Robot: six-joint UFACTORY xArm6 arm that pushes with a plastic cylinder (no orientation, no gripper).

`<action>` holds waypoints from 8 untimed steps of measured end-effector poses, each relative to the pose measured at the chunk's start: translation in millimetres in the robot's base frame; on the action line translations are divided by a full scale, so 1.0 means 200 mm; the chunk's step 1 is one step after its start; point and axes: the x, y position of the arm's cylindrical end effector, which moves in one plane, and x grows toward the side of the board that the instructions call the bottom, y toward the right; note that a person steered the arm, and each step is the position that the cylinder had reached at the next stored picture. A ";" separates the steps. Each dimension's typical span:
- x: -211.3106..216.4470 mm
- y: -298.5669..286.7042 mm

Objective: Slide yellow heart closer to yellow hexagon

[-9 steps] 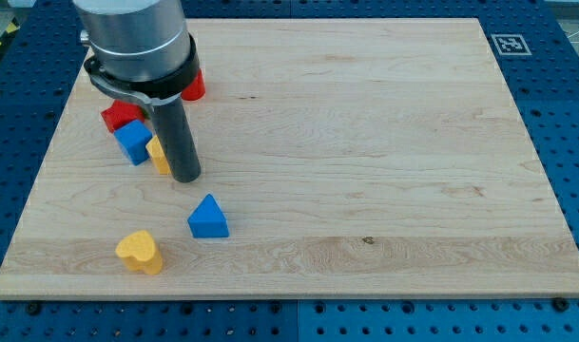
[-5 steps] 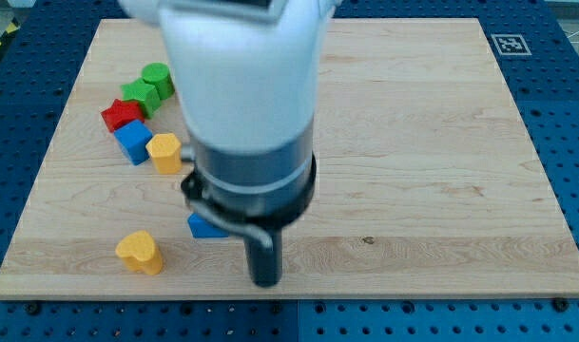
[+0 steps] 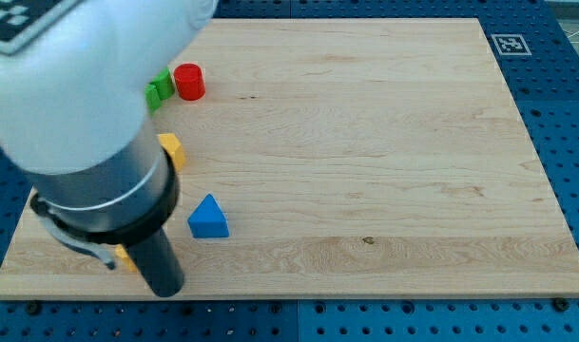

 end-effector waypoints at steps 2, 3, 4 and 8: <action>0.00 -0.17; -0.05 -0.17; -0.15 -0.10; -0.48 0.09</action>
